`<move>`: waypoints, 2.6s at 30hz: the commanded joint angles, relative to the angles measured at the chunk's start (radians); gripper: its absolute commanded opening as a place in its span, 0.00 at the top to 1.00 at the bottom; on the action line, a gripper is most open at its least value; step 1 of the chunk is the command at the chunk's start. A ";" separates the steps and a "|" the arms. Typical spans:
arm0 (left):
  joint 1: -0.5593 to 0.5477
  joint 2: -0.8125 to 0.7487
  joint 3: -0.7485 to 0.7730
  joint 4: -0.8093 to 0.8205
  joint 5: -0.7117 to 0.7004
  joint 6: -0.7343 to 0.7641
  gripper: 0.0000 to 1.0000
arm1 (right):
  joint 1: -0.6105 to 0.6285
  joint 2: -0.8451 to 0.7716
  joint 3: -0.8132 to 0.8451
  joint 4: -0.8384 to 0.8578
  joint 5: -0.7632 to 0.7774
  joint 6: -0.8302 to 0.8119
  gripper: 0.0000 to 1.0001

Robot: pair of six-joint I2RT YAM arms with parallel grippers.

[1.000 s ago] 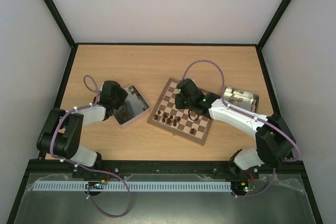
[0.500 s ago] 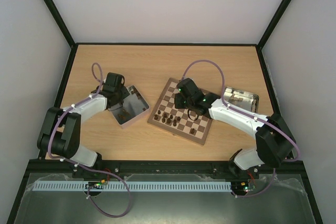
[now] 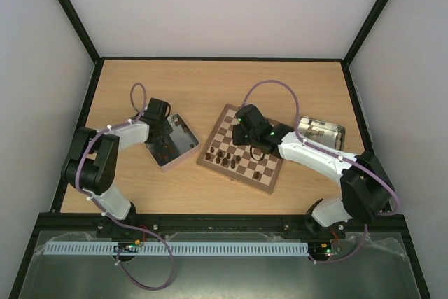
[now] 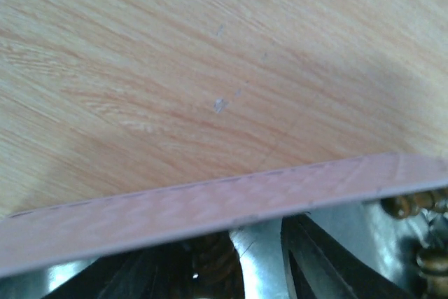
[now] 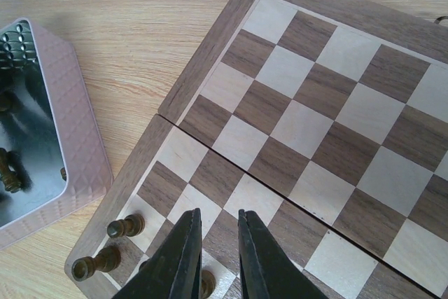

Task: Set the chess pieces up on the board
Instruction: Pick up the chess piece from the storage box, then place the chess piece on the chessboard.

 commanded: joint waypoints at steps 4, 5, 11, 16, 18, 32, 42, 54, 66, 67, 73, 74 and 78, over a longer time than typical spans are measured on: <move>0.005 0.052 0.008 -0.026 -0.040 0.009 0.67 | 0.007 -0.003 0.007 0.003 0.016 -0.004 0.85; 0.005 0.049 0.003 -0.027 -0.039 0.009 0.70 | 0.007 -0.003 0.007 0.004 0.016 -0.005 0.85; -0.011 -0.019 -0.042 -0.035 -0.016 0.015 0.83 | 0.007 -0.004 0.012 0.004 0.009 -0.004 0.85; -0.035 -0.107 -0.071 -0.051 0.009 0.035 0.89 | 0.006 -0.008 0.013 0.007 0.001 -0.002 0.85; -0.043 -0.156 -0.086 -0.048 0.029 0.046 0.90 | 0.006 -0.014 0.010 0.014 -0.011 -0.001 0.85; -0.078 -0.505 -0.215 0.161 0.246 0.120 0.92 | 0.006 -0.060 -0.055 0.181 -0.163 0.033 0.85; -0.193 -0.632 -0.244 0.490 0.648 0.265 0.91 | -0.006 -0.167 -0.057 0.283 -0.371 0.094 0.66; -0.269 -0.583 -0.123 0.611 0.685 0.178 0.90 | -0.023 -0.335 -0.129 0.405 -0.466 -0.001 0.52; -0.331 -0.446 -0.050 0.575 0.640 -0.154 0.90 | 0.002 -0.275 -0.025 0.313 -0.340 -0.189 0.55; -0.331 -0.440 -0.048 0.566 0.642 -0.164 0.90 | 0.003 -0.271 -0.017 0.309 -0.335 -0.201 0.55; -0.332 -0.428 -0.038 0.557 0.677 -0.220 0.90 | 0.006 -0.250 -0.010 0.287 -0.329 -0.255 0.62; -0.332 -0.428 -0.032 0.545 0.673 -0.222 0.90 | 0.006 -0.249 -0.004 0.273 -0.326 -0.269 0.63; -0.332 -0.438 -0.028 0.511 0.633 -0.229 0.90 | 0.006 -0.270 -0.010 0.240 -0.297 -0.313 0.63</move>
